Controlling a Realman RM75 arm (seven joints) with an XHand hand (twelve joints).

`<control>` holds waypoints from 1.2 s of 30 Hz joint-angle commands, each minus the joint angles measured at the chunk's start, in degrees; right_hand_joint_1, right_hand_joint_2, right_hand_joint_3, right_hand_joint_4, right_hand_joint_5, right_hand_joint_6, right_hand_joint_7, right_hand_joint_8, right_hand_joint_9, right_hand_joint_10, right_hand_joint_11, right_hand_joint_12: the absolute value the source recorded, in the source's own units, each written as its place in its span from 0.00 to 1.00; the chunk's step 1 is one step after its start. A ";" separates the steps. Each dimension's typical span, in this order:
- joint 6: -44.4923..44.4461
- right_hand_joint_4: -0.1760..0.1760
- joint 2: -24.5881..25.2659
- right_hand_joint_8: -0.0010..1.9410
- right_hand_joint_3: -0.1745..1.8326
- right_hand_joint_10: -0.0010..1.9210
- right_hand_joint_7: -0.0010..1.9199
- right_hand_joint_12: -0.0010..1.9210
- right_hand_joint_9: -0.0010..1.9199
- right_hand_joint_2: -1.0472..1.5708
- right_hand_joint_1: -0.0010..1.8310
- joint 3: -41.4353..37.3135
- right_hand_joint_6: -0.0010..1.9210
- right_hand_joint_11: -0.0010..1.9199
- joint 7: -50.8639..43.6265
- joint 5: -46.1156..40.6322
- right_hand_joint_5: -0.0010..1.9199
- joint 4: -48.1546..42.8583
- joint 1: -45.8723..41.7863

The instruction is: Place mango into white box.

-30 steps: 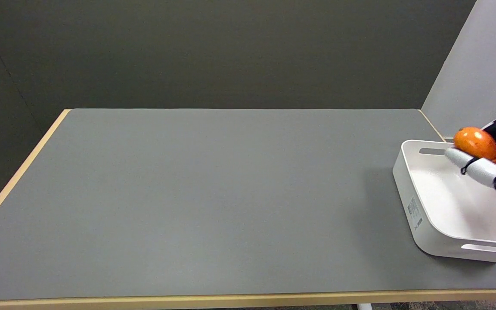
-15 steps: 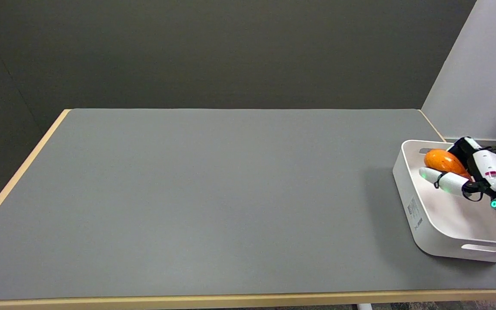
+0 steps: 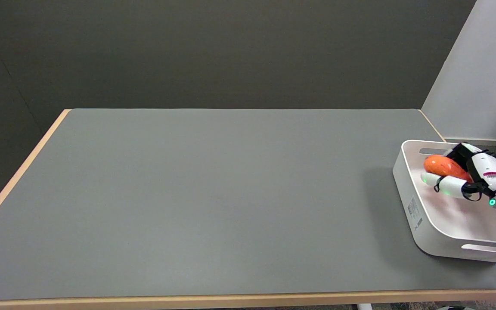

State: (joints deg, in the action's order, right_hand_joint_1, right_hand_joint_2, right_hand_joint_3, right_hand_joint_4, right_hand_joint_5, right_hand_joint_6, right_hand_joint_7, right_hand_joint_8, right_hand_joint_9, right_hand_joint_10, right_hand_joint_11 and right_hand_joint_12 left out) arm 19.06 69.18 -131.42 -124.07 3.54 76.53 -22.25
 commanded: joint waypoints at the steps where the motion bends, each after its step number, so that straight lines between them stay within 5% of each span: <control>1: -0.94 0.69 0.99 0.22 0.60 0.40 0.15 0.66 0.17 0.68 0.37 -1.00 0.27 0.09 0.04 -0.08 0.10 0.41 0.32; 15: -1.00 0.74 1.55 0.09 0.58 0.29 0.04 0.55 0.04 0.64 0.24 -0.64 0.11 0.03 0.48 -0.27 0.02 2.13 0.64; 20: 1.20 0.72 2.40 0.09 0.58 0.27 0.01 0.54 0.02 0.63 0.15 -0.36 0.10 0.03 4.14 -6.70 0.01 5.55 -0.27; 36: 17.90 0.73 6.23 0.09 0.58 0.27 0.02 0.53 0.02 0.63 0.11 4.51 0.10 0.03 9.24 -12.10 0.01 28.71 -10.98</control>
State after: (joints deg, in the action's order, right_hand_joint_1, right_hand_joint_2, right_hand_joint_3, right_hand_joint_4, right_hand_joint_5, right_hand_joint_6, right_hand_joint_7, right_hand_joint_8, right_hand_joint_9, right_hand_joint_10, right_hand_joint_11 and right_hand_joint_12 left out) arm 23.41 71.85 -131.12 -120.34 -3.64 87.11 -24.40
